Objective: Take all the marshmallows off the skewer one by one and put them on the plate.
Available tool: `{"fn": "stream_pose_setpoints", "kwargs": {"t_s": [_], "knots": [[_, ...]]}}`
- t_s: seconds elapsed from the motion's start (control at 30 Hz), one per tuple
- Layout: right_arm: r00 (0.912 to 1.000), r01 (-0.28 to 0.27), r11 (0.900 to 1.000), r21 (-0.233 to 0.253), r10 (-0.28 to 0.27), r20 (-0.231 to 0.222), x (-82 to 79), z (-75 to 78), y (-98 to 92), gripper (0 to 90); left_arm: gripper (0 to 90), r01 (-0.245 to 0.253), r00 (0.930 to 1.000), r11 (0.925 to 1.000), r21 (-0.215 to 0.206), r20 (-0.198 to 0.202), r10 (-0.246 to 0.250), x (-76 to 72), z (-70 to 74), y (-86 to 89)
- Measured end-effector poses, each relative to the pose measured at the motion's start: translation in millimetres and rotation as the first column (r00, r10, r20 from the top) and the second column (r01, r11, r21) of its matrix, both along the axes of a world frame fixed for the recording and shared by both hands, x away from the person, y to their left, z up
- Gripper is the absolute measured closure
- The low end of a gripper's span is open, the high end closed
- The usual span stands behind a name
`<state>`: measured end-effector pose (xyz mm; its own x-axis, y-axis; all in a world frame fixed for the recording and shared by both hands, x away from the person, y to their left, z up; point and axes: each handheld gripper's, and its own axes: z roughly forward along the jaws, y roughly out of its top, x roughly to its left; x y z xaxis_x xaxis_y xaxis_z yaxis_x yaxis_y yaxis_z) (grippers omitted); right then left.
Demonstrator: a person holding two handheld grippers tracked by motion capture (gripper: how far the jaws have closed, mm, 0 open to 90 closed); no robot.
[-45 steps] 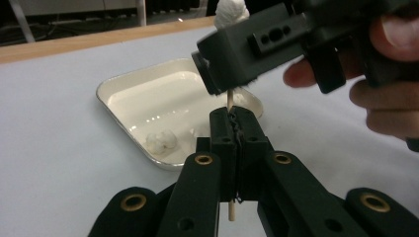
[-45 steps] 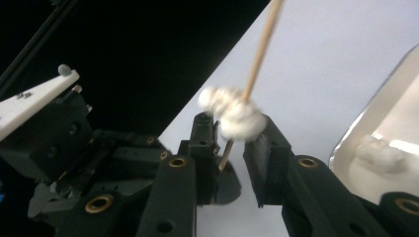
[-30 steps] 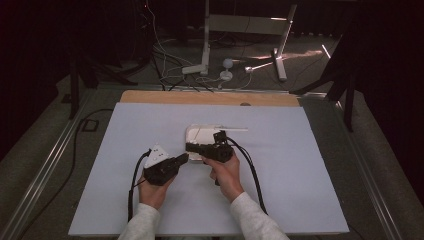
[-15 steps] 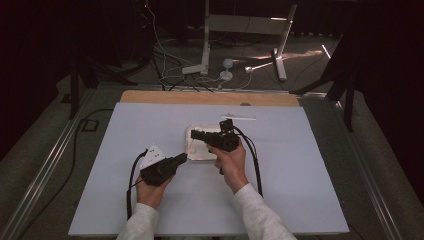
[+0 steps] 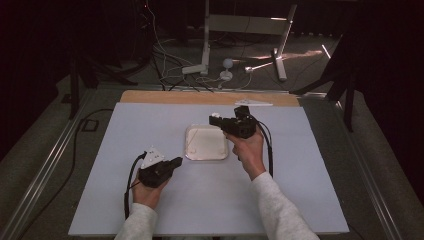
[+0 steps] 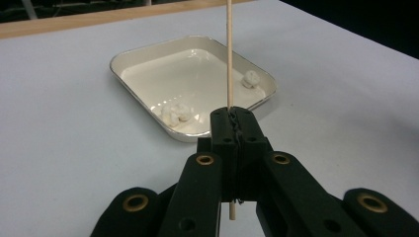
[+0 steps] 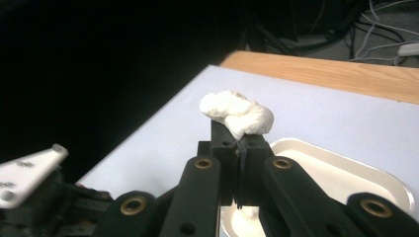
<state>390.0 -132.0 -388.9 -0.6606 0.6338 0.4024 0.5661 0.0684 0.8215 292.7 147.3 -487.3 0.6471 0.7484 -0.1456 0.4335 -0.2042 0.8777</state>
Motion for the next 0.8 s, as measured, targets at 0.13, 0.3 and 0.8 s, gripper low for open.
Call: {"fn": "stream_pose_setpoints", "kwargs": {"t_s": [0.13,0.3,0.8], "knots": [[0.9998,-0.011,0.999,-0.034,0.010,-0.017,2.4,-10.1,4.2,88.8,90.0,-0.001,1.0000,0.9999,-0.012,-0.004,0.001,1.9,-1.2,-1.3],[0.9984,-0.019,0.999,-0.041,0.017,-0.054,7.8,-23.1,9.4,88.4,90.0,-0.012,0.9999,0.9998,-0.017,-0.006,0.012,2.8,-1.3,0.3],[0.9848,-0.044,0.988,-0.150,0.018,-0.173,22.2,-61.6,24.9,87.4,90.0,-0.035,0.9994,0.9988,-0.035,-0.011,0.034,4.1,-0.5,4.8]]}}
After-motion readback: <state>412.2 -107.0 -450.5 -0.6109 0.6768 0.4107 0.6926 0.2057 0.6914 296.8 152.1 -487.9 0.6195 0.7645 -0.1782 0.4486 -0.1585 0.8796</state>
